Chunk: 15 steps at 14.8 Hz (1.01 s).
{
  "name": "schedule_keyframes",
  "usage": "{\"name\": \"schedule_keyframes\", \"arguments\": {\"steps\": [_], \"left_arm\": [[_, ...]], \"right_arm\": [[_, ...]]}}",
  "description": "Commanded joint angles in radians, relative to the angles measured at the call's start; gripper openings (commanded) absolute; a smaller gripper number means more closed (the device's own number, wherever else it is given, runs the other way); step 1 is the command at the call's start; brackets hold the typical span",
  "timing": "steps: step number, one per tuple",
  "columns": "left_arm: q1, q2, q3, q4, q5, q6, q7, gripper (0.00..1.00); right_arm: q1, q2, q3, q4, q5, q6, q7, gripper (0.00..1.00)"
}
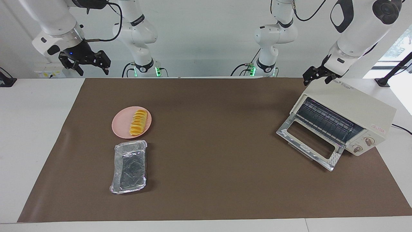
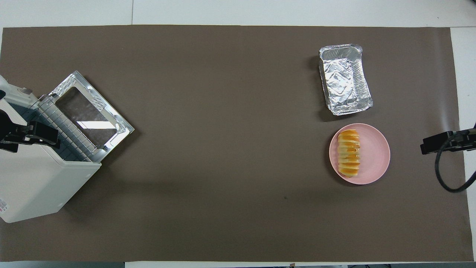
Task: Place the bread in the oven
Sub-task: 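Reach the right gripper over the orange bread slices on the pink plate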
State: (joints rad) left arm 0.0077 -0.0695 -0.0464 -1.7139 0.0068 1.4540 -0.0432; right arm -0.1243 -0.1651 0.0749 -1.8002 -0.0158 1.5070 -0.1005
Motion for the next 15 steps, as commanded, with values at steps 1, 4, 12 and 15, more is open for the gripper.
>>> {"name": "schedule_keyframes", "arguments": {"steps": [1, 4, 12, 15], "left_arm": [[0.008, -0.016, -0.003, -0.006, 0.009, -0.003, 0.003, 1.0], [0.008, -0.016, -0.003, -0.006, 0.009, -0.003, 0.003, 1.0], [0.008, -0.016, -0.003, -0.006, 0.009, -0.003, 0.003, 1.0], [0.008, -0.016, -0.003, -0.006, 0.009, -0.003, 0.003, 1.0]], "right_arm": [[0.006, -0.122, 0.011, -0.223, 0.007, 0.119, 0.01, 1.0], [0.038, -0.122, 0.011, -0.312, 0.007, 0.198, 0.013, 1.0], [0.094, -0.036, 0.014, -0.56, 0.007, 0.612, 0.022, 1.0], [0.098, 0.06, 0.016, -0.564, 0.007, 0.741, 0.025, 1.0]]}}
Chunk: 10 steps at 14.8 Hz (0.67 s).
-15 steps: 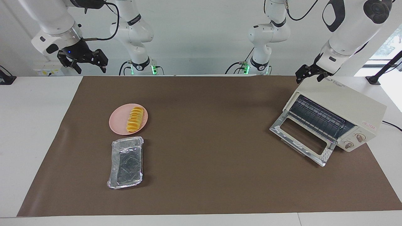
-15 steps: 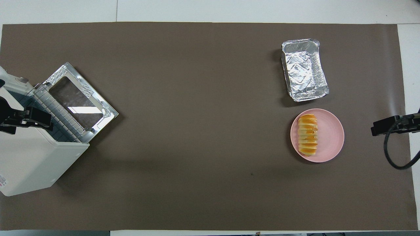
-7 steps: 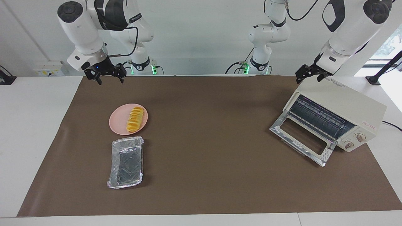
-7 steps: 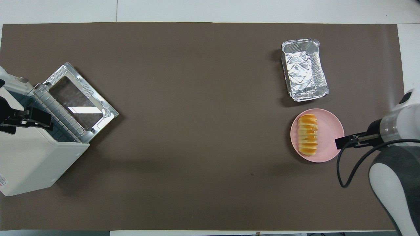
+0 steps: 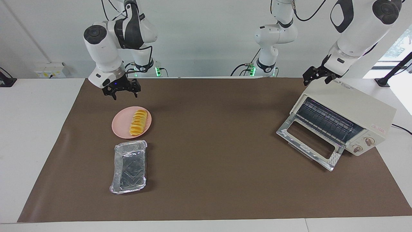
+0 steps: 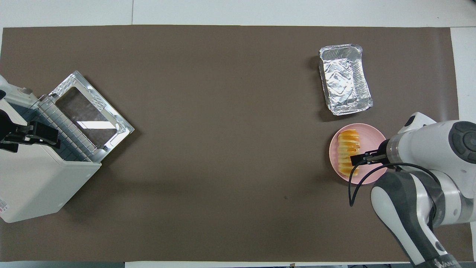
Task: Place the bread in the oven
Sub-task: 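Reach the right gripper over the orange bread slices on the pink plate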
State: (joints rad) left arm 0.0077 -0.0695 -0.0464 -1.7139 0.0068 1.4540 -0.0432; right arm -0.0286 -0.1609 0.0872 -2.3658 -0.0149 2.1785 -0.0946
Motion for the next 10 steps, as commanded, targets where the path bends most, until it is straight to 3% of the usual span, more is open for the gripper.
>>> {"name": "schedule_keyframes", "arguments": {"steps": [1, 4, 10], "left_arm": [[0.008, -0.016, -0.003, -0.006, 0.009, -0.003, 0.003, 1.0], [0.008, -0.016, -0.003, -0.006, 0.009, -0.003, 0.003, 1.0], [0.008, -0.016, -0.003, -0.006, 0.009, -0.003, 0.003, 1.0]], "right_arm": [[0.019, 0.084, 0.002, 0.0, 0.006, 0.11, 0.022, 1.0], [0.026, 0.142, 0.003, 0.0, 0.006, 0.205, 0.038, 1.0], [0.049, 0.159, 0.002, -0.022, 0.006, 0.234, 0.03, 1.0]]}}
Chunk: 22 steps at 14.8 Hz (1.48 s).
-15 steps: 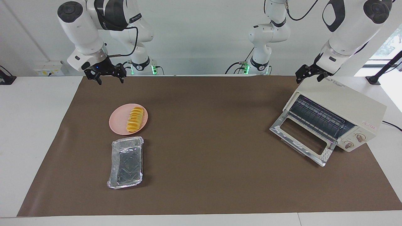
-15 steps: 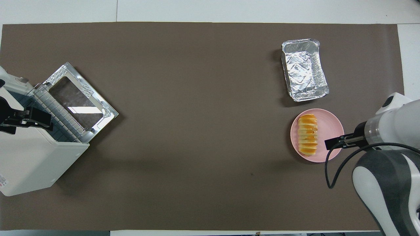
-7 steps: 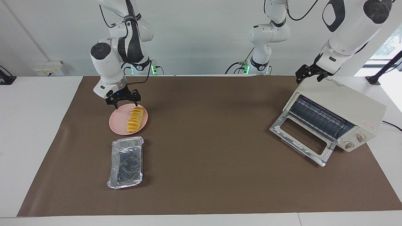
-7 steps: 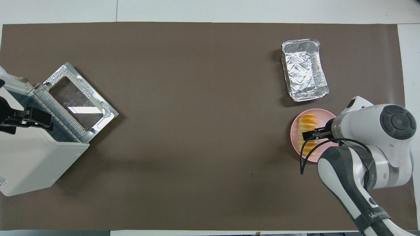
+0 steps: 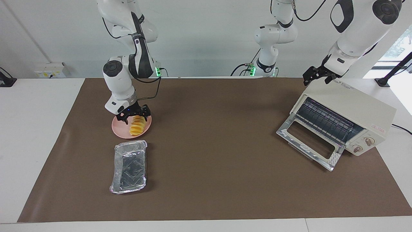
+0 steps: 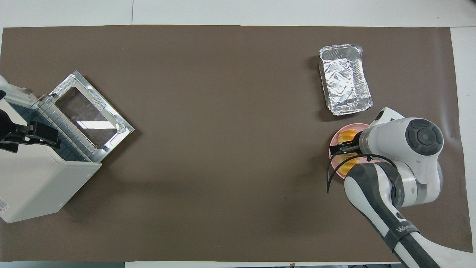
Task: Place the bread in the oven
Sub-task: 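Close the right gripper on the bread slices and lift them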
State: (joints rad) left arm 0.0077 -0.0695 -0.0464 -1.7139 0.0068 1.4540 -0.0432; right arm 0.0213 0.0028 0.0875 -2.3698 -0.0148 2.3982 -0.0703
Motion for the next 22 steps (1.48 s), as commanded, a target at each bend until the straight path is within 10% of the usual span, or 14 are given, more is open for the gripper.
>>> {"name": "schedule_keyframes", "arguments": {"steps": [1, 6, 11, 14, 22], "left_arm": [[0.008, -0.018, -0.003, -0.006, 0.009, -0.003, 0.003, 1.0], [0.008, -0.016, -0.003, -0.006, 0.009, -0.003, 0.003, 1.0], [0.008, -0.016, -0.003, -0.006, 0.009, -0.003, 0.003, 1.0], [0.008, -0.016, -0.003, -0.006, 0.009, -0.003, 0.003, 1.0], [0.008, -0.016, -0.003, -0.006, 0.009, -0.003, 0.003, 1.0]], "right_arm": [[0.0, -0.007, 0.001, -0.028, 0.004, 0.015, 0.0, 1.0], [-0.012, -0.01, 0.001, -0.043, 0.004, 0.024, -0.052, 0.95], [-0.014, -0.007, 0.001, -0.063, 0.004, 0.064, -0.074, 0.46], [-0.012, -0.001, 0.0, -0.065, 0.004, 0.081, -0.062, 0.0], [-0.015, -0.004, 0.0, 0.033, 0.003, -0.074, -0.083, 0.0]]}}
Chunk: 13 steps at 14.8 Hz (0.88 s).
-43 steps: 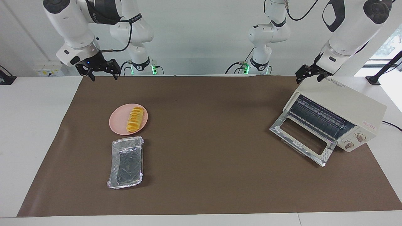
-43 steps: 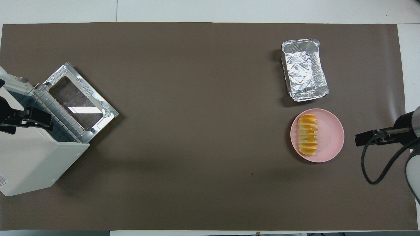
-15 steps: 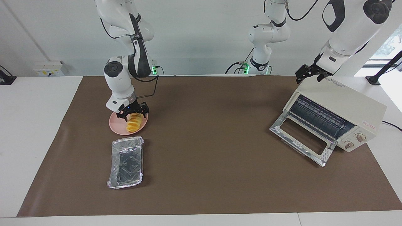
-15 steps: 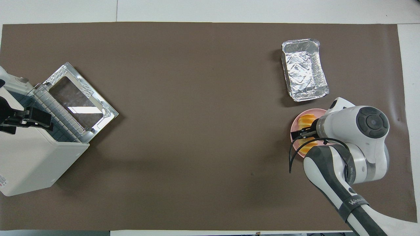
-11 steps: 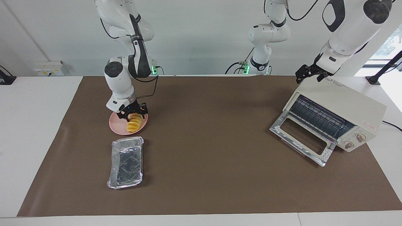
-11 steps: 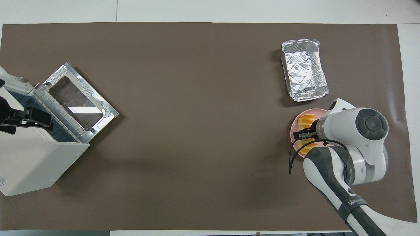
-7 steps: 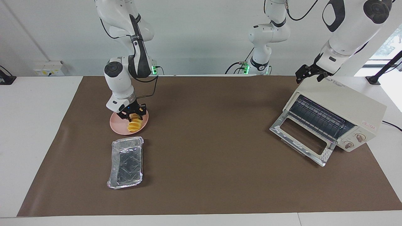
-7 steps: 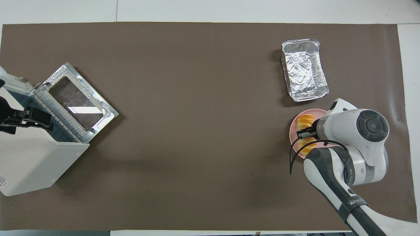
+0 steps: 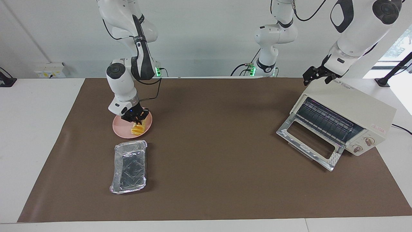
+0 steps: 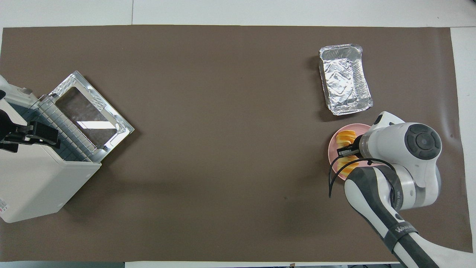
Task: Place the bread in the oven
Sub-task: 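Close the right gripper on the bread slices and lift them, then carry the bread with the right gripper into the foil tray and release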
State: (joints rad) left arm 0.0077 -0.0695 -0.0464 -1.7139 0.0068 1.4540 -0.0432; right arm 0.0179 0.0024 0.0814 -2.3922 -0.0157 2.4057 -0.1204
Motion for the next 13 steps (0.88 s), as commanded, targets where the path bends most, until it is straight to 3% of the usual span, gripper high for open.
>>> {"name": "schedule_keyframes", "arguments": {"steps": [1, 6, 13], "left_arm": [[0.008, -0.016, -0.003, -0.006, 0.009, -0.003, 0.003, 1.0], [0.008, -0.016, -0.003, -0.006, 0.009, -0.003, 0.003, 1.0], [0.008, -0.016, -0.003, -0.006, 0.009, -0.003, 0.003, 1.0]], "right_arm": [[-0.012, -0.005, 0.006, 0.1, 0.003, -0.141, -0.036, 0.0], [-0.041, 0.063, 0.005, 0.407, 0.002, -0.414, -0.093, 0.0], [-0.03, 0.237, 0.003, 0.727, -0.039, -0.445, -0.228, 0.0]]}}
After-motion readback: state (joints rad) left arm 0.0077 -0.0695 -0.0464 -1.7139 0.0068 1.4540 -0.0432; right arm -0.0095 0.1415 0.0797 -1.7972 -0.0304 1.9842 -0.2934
